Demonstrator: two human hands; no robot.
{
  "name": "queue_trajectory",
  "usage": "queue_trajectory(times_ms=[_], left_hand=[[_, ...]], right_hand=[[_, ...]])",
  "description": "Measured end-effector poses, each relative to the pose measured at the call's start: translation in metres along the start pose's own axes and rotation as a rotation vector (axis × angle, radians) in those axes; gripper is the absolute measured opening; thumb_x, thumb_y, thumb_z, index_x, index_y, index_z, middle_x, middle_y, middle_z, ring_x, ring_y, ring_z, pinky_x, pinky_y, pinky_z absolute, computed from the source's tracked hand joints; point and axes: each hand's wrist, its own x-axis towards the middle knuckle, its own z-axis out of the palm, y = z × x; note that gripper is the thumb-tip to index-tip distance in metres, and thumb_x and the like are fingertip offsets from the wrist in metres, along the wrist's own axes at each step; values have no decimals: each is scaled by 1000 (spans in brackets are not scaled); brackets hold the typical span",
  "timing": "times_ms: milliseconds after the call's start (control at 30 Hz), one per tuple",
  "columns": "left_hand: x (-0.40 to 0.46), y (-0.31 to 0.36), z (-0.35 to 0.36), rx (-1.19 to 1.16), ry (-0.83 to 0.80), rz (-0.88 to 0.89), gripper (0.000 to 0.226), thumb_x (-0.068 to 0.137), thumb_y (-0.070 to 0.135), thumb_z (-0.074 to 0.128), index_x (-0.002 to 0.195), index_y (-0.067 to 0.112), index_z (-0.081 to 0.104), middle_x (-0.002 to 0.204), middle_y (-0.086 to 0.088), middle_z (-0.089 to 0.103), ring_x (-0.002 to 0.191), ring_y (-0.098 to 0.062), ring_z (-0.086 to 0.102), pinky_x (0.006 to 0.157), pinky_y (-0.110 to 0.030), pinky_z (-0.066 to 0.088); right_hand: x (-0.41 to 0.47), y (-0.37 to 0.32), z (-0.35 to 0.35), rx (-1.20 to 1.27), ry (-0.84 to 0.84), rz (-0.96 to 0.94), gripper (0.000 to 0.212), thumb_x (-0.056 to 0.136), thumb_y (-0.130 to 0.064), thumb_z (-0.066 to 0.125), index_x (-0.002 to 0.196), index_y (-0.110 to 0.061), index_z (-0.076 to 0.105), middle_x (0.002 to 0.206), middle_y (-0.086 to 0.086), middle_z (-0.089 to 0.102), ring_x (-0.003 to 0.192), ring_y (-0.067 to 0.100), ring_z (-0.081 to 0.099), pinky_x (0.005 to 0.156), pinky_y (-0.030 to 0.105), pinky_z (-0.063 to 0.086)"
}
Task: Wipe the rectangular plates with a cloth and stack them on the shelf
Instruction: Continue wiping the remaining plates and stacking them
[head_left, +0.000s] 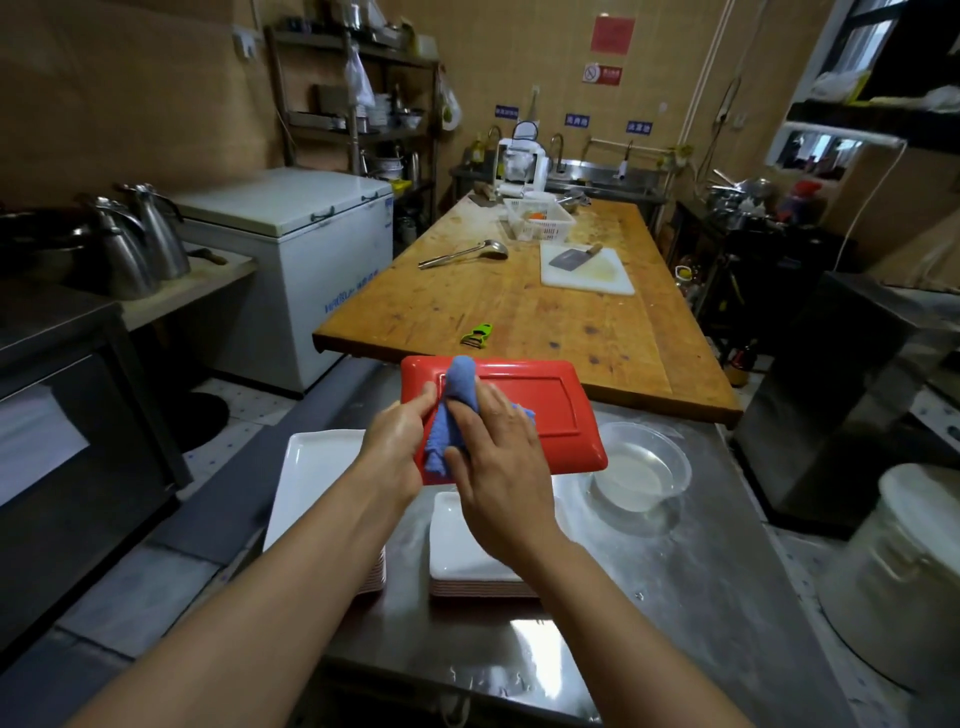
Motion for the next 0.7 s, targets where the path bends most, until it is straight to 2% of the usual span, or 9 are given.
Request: queue_trajectory(times_ms=[100,167,233,300,367,433,500,567,700], left_hand=[[0,-4,-9,-7,36,36,23,92,32,56,99,11,64,90,-12,67,65,-21,64,63,-33,53],[-1,-3,-14,-25,45,41,25,92,33,56,102,12,65,92,-13,66,67,-22,63,72,-38,53],[0,-1,-19,-38,70,36,30,91,33,57,110,10,65,98,-15,68,75,-28,65,80,-47,53],[1,0,-27,-38,118,62,24,90,30,60,103,10,65,87,-14,70,74,-29,65,73,-46,55],[1,3,-33,-36,141,83,15,90,27,61,95,13,63,75,-9,69,68,-26,64,62,-38,54],[-2,5,-37,-37,139,94,14,90,26,60,96,13,63,80,-9,69,71,-27,64,62,-37,54],[-2,7,-41,-31,148,91,17,90,27,61,101,14,63,85,-10,68,74,-28,65,64,-39,54],[-1,8,-46,-32,160,83,21,90,29,61,105,14,63,87,-9,69,75,-27,65,63,-39,53],[1,12,-62,-42,214,80,30,89,32,62,111,13,63,98,-11,69,83,-30,66,70,-43,54]], right_hand=[[18,-4,-2,7,-132,48,58,88,-43,21,133,-21,49,149,6,38,140,24,28,111,42,16],[26,-4,-2,-13,-194,30,65,86,-47,11,138,-26,42,154,1,27,144,21,17,112,44,9],[29,3,-2,-43,-223,57,63,87,-48,9,141,-29,36,156,-2,20,145,17,10,113,42,3],[32,15,-3,-53,-248,153,62,87,-46,13,144,-29,32,157,-2,18,145,16,8,114,39,1],[32,29,-3,-27,-224,231,63,87,-45,16,144,-24,33,155,3,23,143,21,15,114,39,8],[30,39,-2,61,-148,274,56,94,-42,25,140,-15,38,148,9,32,134,27,31,108,38,24],[26,40,0,159,-121,349,46,99,-30,36,141,-12,37,143,11,35,125,29,41,98,35,34],[19,38,4,221,-87,429,43,100,-26,38,140,-11,37,136,14,40,117,30,44,88,33,36],[6,35,11,327,-8,513,30,101,-20,33,124,-9,48,113,12,55,103,27,48,71,22,25]])
